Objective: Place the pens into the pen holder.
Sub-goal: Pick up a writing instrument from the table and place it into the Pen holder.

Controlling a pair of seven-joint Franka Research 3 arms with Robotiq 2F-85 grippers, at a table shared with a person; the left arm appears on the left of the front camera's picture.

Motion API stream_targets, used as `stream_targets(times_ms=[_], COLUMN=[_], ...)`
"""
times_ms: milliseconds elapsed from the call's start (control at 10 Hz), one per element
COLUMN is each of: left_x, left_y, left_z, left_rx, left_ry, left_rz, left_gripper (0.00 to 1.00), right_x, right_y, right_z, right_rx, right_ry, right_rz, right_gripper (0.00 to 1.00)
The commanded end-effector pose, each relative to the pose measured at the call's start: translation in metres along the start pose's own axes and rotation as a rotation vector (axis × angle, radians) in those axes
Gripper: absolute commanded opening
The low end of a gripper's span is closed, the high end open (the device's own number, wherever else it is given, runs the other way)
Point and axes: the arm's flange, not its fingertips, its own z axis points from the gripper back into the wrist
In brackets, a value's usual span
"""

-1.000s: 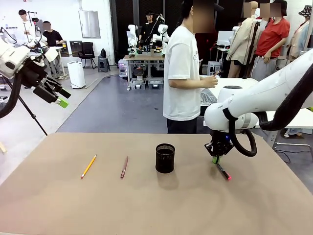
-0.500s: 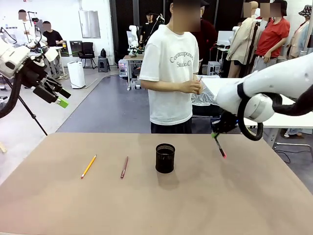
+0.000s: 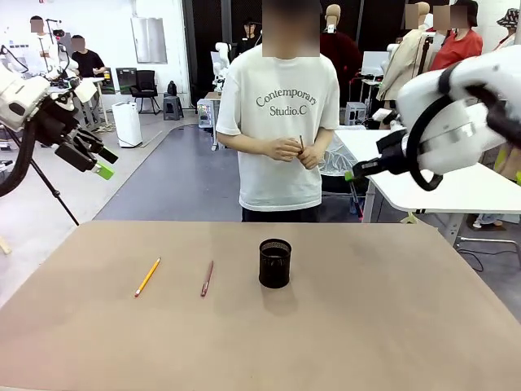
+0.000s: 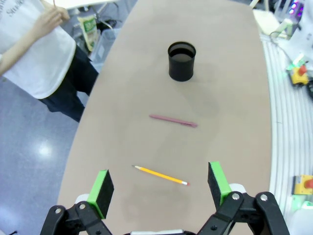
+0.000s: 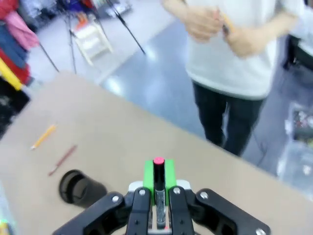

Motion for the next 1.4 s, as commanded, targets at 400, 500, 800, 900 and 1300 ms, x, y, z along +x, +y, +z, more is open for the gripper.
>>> stream_targets(times_ms=[400, 500, 800, 900, 1300], left_x=[0.0, 0.0, 0.0, 0.0, 0.0], left_y=[0.0, 0.0, 0.0, 0.0, 0.0], left_z=[0.001, 0.001, 0.001, 0.001, 0.001], left_rx=[-0.005, -0.005, -0.005, -0.005, -0.005], left_ry=[-0.004, -0.004, -0.004, -0.004, -0.004], left_rz=[-0.001, -0.001, -0.001, -0.001, -0.001], left_gripper=[1.0, 1.0, 1.0, 1.0, 1.0], right_x=[-0.059, -0.053, -0.062, -0.062, -0.061], right_y=[-0.025, -0.024, -0.028, -0.028, -0.031], right_z=[0.046, 0.043, 0.046, 0.046, 0.047], right_rx=[0.324, 0.321, 0.325, 0.325, 0.317], right_ry=[-0.165, -0.172, -0.159, -0.159, -0.159], right_rz=[0.186, 0.184, 0.158, 0.158, 0.156], right_gripper=[0.0, 0.0, 0.0, 0.0, 0.0])
